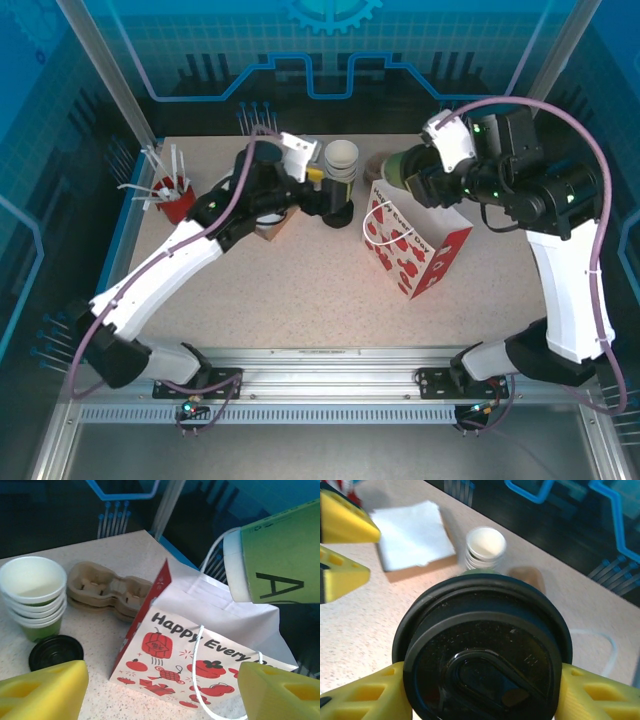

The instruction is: Pack the takeout coffee

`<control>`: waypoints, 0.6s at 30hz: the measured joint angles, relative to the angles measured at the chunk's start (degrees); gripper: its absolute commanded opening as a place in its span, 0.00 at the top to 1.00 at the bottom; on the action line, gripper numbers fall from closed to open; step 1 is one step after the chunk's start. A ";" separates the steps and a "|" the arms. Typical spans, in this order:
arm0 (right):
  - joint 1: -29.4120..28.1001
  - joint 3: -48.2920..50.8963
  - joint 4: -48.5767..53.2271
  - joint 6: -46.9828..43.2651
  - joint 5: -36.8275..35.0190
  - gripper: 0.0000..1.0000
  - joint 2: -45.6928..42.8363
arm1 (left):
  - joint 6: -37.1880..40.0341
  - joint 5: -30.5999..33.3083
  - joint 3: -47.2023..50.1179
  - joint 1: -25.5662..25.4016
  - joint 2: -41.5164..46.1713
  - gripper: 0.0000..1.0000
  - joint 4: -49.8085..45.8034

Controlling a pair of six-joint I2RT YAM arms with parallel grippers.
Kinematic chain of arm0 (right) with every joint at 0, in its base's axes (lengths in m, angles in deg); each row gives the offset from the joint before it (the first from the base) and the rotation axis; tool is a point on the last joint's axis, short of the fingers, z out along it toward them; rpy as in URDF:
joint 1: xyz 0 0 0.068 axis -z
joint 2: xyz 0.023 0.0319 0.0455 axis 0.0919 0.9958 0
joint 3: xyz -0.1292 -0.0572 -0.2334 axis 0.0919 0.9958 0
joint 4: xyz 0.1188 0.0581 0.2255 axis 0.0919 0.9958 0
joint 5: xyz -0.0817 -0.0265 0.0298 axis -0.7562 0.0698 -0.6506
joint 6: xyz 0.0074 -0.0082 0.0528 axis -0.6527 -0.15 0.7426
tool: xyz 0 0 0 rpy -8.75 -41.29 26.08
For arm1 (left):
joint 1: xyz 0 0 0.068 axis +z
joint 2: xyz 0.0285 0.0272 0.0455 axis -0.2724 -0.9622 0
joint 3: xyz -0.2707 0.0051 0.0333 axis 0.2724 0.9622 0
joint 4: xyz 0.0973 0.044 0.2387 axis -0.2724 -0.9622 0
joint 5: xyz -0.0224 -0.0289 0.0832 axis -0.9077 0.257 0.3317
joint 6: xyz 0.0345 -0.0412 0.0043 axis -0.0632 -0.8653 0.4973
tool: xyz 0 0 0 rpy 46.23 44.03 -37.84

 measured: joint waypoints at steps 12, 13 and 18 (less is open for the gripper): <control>7.06 9.01 4.98 -0.07 -1.07 0.65 -0.98 | 10.01 -5.11 -25.64 -3.52 -23.65 0.32 -10.93; 7.06 9.25 5.14 -0.07 -1.07 0.65 -0.81 | 10.82 -5.35 -28.02 -3.52 -25.59 0.33 -12.31; 7.06 10.95 5.27 -0.04 -1.68 0.66 -0.55 | 14.08 -5.99 -39.19 -3.52 -34.21 0.41 -18.53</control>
